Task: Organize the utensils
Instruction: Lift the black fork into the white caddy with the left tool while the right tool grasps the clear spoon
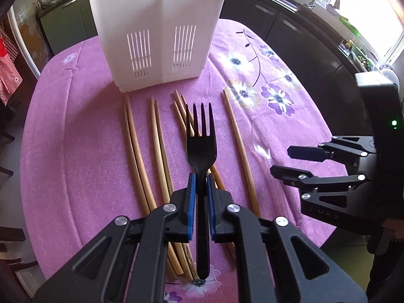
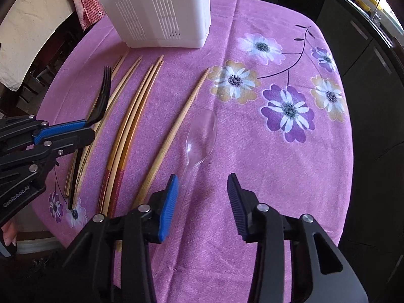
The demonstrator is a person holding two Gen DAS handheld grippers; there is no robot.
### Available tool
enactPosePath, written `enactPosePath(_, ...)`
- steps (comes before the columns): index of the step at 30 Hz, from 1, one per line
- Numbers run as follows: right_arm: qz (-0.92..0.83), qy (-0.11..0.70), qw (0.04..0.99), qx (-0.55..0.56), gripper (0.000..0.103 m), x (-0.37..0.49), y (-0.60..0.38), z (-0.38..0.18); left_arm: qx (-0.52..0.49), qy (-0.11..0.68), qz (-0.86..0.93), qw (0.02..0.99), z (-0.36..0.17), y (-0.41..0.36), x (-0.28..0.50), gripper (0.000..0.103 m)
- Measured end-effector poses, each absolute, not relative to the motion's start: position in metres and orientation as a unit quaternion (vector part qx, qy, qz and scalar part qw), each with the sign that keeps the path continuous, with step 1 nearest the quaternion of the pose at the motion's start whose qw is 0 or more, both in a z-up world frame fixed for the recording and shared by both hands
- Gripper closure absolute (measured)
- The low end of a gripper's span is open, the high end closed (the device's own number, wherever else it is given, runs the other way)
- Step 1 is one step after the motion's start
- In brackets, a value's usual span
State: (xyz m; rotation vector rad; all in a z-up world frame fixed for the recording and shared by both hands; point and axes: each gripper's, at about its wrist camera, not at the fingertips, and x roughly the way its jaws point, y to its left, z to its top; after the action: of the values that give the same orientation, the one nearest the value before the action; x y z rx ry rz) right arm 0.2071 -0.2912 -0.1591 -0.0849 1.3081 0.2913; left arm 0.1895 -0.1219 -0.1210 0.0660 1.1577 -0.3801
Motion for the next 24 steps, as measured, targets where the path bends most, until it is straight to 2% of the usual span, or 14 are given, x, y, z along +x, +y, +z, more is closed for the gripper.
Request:
enactPosePath(5, 0.125, 0.617, 0.776, -0.041, 0.07, 0.212, -0.28, -0.164, 0.037, 0.516, -0.177, 0.838, -0.107, -0.116, 0.184, 0.094)
enactPosePath(8, 0.118, 0.62, 0.774, -0.054, 0.078, 0.215, -0.27, -0.166, 0.04, 0.498, -0.173, 0.848, -0.099, -0.11, 0.18, 0.094)
enactPosePath(10, 0.114, 0.623, 0.772, -0.059, 0.089, 0.217, -0.264, -0.171, 0.038, 0.491, -0.174, 0.853, -0.094, -0.105, 0.177, 0.094)
enactPosePath(13, 0.113, 0.616, 0.777, -0.057, 0.094, 0.218, -0.26, -0.173, 0.03, 0.48, -0.177, 0.859, -0.084, -0.099, 0.175, 0.094)
enactPosePath(18, 0.134, 0.597, 0.791, -0.026, 0.094, 0.209, -0.268, -0.165, 0.013, 0.426, -0.192, 0.884, -0.032, -0.09, 0.176, 0.094)
enactPosePath(24, 0.16, 0.55, 0.82, 0.021, 0.094, 0.201, -0.289, -0.14, -0.038, 0.309, -0.185, 0.932, 0.044, -0.079, 0.216, 0.094)
